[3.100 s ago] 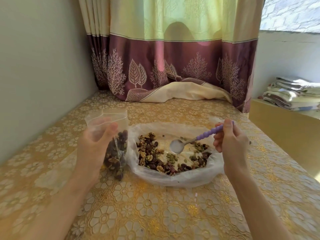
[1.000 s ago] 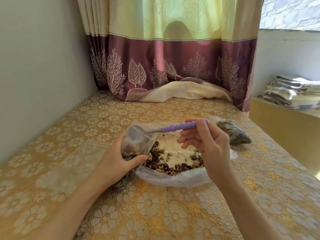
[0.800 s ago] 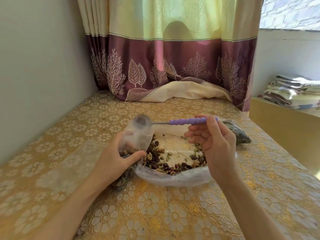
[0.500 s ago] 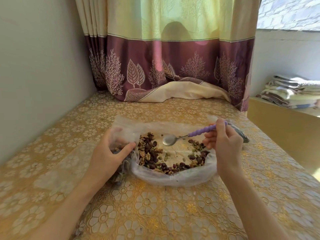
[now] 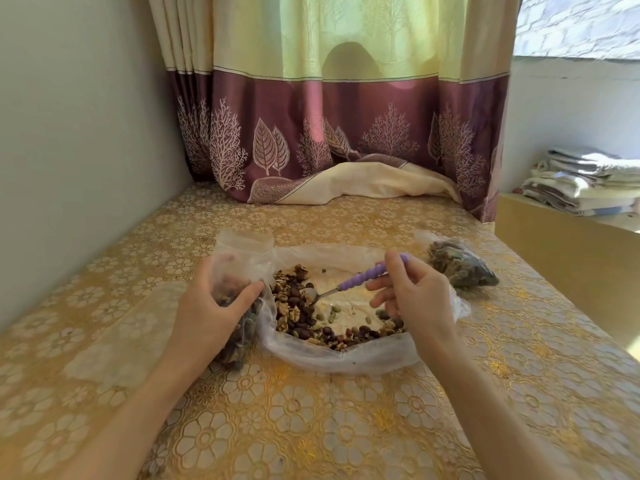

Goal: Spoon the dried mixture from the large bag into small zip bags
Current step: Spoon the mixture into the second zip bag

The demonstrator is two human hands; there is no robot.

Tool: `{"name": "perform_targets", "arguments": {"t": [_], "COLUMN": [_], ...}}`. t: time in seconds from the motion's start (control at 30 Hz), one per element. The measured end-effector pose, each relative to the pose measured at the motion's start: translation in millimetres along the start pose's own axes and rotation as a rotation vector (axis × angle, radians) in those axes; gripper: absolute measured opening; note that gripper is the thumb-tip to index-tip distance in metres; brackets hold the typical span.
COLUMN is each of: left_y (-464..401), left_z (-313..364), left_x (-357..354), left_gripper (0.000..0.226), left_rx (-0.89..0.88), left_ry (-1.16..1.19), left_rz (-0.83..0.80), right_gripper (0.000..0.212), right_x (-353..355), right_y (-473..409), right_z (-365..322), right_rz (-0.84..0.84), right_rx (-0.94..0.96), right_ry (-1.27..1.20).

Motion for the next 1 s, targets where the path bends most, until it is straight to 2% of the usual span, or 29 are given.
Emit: {"name": "perform_targets", "arguments": {"t": [0.23, 0.5, 0.63, 0.7, 0.8, 1.0], "left_y": [0, 0, 0, 0, 1, 2], "left_z": [-1, -3, -2, -1, 0, 4], "left_x": [-4, -9, -10, -11, -12, -15], "left_gripper": [0.054, 0.057, 0.065, 0.066, 0.068, 0.073], "left_rx": [-0.007, -0.019, -0.034, -0.027, -0.017, -0.037], "left_ry": [-0.027, -0.044, -0.056, -0.058, -0.076, -0.119], "left_rz": [-0.024, -0.103, -0.124, -0.131, -0.161, -0.208], "right_gripper": [0.040, 0.062, 0.053, 0.043, 0.040, 0.045], "right_x": [-4, 8, 14, 17, 23, 27], "right_y": [1, -3, -5, -6, -9, -7], "right_z": [1, 18, 22, 21, 14, -20], "right_rz": [-0.057, 0.048, 0.106, 0.130, 0.171, 0.197], "right_rx": [-0.137, -0.340, -0.394, -0.378, -0.307, -0.004], "right_ry": [-0.063, -0.125, -0.187, -0.219, -0.266, -0.258]}}
Point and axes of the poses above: each hand's wrist, its own y-axis away from the middle knuckle, its own x-axis out of the back of the hand, z = x × y, the point moved 7 cm from there along -y, towards the middle knuckle, and after that the axes turned 12 degrees about -y, right-handed, at the moved point
